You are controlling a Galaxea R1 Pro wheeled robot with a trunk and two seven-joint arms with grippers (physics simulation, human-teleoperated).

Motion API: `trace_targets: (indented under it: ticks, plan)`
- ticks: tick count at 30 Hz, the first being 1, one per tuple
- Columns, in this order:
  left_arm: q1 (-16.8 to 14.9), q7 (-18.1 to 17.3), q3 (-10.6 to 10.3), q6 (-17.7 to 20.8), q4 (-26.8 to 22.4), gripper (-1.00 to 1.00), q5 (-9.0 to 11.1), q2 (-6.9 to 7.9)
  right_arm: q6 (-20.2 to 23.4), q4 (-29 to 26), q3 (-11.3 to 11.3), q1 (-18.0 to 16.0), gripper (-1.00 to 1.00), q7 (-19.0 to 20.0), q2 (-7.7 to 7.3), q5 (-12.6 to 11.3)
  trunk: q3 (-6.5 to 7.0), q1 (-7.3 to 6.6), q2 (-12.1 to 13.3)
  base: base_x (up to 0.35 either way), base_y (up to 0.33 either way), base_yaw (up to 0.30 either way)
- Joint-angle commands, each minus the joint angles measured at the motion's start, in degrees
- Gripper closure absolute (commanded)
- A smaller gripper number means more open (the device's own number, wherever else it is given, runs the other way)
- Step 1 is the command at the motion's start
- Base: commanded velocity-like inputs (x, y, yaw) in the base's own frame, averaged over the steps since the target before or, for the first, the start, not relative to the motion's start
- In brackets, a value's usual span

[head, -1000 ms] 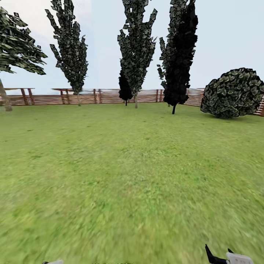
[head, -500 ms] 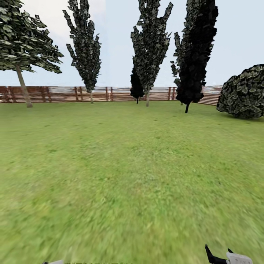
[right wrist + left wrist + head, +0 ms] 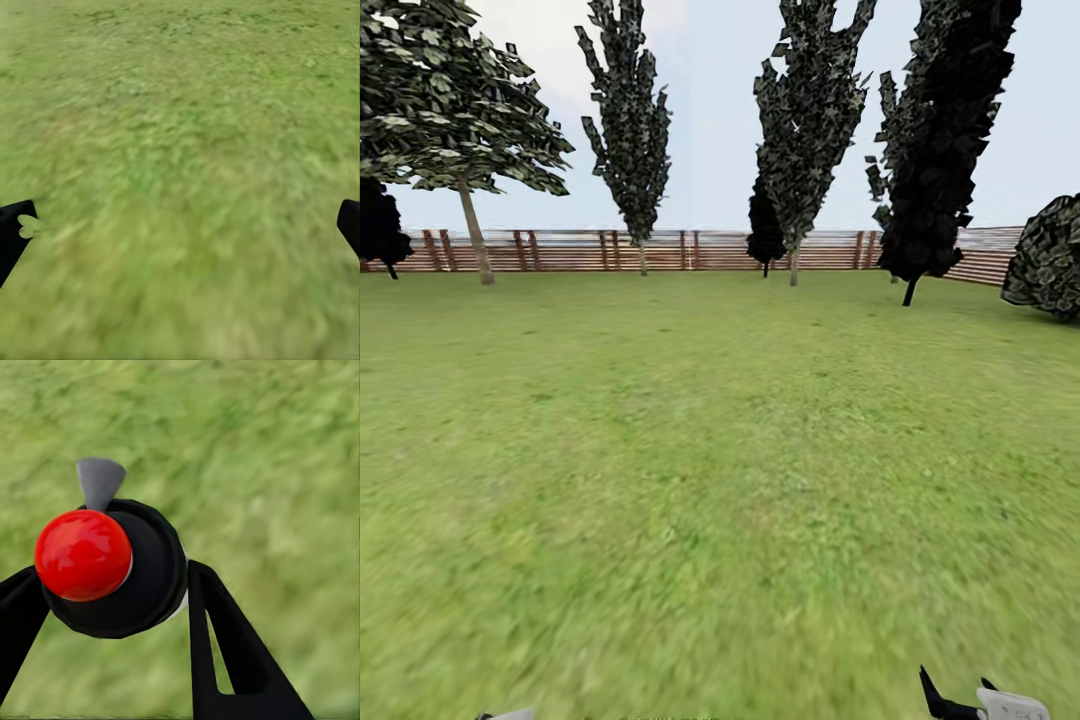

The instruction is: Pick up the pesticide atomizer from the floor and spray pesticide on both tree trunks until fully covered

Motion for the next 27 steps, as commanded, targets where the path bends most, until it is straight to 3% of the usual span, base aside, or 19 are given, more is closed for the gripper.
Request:
trace_targets:
  ticks: [1, 27]
  plan:
    - [0.00, -0.02, 0.01, 0.00, -0.01, 1.00, 0.01, -0.01, 0.00, 0.00, 0.00, 0.00, -1.00, 0.00, 0.00, 0.00, -0.07, 0.00, 0.00, 0.000, 0.000, 0.216]
    - [0.00, -0.02, 0.01, 0.00, 0.08, 1.00, 0.01, -0.02, 0.00, 0.05, 0.00, 0.00, -1.00, 0.00, 0.00, 0.00, -1.93, 0.00, 0.00, 0.000, 0.000, 0.184]
